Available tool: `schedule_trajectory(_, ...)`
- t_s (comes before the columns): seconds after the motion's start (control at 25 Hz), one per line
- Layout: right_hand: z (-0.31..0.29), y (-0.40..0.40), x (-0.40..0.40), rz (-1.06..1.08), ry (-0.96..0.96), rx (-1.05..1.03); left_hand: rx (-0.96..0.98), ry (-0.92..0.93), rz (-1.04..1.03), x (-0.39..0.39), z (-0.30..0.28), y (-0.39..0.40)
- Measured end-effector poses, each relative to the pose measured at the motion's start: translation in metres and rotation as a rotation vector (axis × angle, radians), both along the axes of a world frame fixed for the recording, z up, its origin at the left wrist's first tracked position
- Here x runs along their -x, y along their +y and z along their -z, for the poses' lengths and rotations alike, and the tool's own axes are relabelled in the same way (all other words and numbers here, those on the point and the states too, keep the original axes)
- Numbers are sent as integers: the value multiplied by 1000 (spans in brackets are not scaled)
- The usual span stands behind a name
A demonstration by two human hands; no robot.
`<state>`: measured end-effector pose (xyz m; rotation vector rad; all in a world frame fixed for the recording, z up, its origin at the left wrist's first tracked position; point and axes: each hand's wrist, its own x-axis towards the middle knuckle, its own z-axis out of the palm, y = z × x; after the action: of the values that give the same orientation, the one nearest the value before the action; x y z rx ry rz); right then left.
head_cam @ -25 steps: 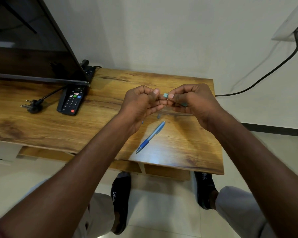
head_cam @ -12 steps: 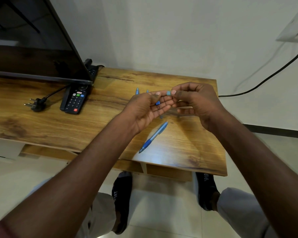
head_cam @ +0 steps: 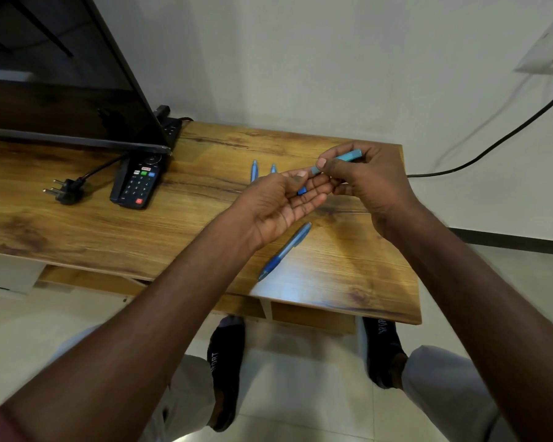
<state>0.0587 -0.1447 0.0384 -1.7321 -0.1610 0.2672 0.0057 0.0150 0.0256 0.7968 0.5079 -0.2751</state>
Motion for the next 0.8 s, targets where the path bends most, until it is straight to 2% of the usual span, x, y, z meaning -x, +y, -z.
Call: schedule_trajectory(0.8, -2, 2, 2, 11, -120, -12, -33, -28, 6, 1, 0, -3)
